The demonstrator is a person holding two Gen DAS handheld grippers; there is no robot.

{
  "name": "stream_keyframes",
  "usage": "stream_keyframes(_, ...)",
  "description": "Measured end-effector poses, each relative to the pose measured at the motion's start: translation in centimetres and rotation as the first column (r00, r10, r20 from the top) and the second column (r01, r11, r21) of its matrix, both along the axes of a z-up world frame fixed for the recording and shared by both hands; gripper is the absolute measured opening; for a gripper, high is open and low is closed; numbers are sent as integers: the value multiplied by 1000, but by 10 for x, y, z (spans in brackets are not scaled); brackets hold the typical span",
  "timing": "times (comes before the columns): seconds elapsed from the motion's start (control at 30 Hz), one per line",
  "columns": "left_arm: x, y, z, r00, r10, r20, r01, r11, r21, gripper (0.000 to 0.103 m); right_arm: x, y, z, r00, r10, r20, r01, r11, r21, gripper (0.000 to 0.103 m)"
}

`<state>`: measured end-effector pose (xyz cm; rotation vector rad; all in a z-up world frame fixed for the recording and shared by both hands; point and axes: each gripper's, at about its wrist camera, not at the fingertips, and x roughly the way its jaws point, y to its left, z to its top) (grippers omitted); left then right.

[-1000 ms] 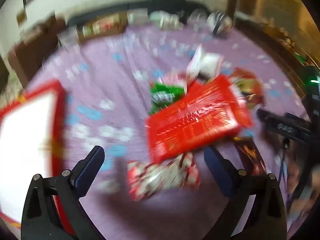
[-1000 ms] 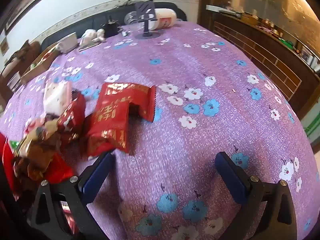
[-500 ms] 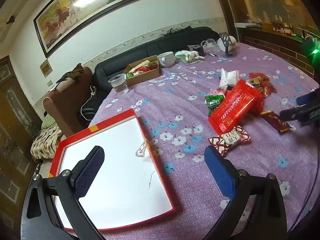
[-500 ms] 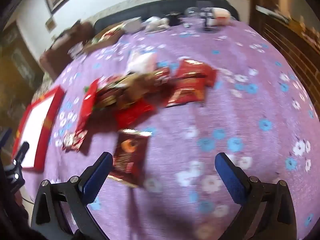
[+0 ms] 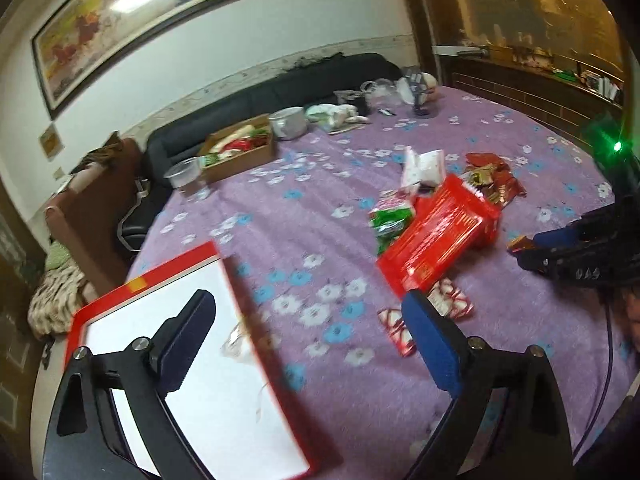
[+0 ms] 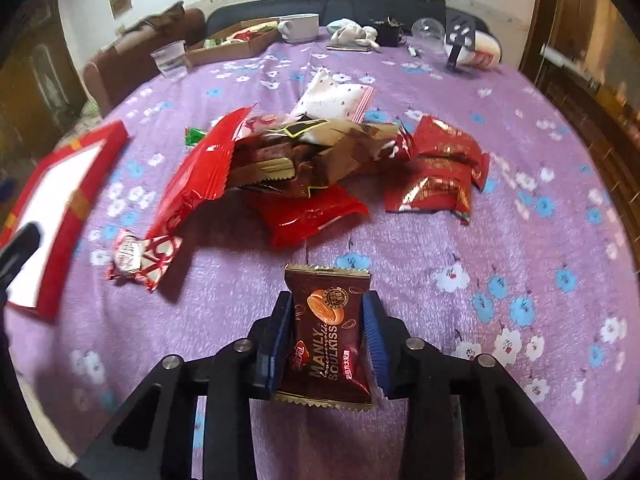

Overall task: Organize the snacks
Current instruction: 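Grasp the long red packet with the left gripper while the right gripper holds the coffee candy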

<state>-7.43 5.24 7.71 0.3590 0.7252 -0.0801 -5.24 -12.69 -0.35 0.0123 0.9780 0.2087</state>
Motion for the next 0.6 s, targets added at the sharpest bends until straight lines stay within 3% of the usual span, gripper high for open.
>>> stream_keyframes(0.1, 11, -11, -1, 999, -50, -12, 49, 998, -29, 95, 8, -28, 3, 999, -39, 8, 37, 991, 127, 32)
stream_keyframes(0.2, 15, -30, -3, 991, -133, 15, 133, 991, -12, 95, 16, -60, -2, 996, -86, 5, 80, 944, 321, 32)
stream_keyframes(0.3, 29, -50, -6, 975, -220, -11, 221, 975, 26, 95, 20, -88, -13, 994, -112, -3, 97, 849, 519, 32)
stream_keyframes(0.37, 36, -60, -12, 959, -279, -41, 281, 958, 55, 95, 19, -100, -13, 992, -122, 6, 94, 793, 601, 32)
stream_keyframes(0.43, 35, -69, -18, 945, -325, -40, 327, 941, 82, 95, 22, -107, -13, 992, -128, 1, 98, 762, 640, 32)
stream_keyframes(0.6, 45, -87, -26, 908, -410, -82, 418, 899, 133, 95, 32, -109, -20, 992, -116, -55, 123, 748, 652, 32)
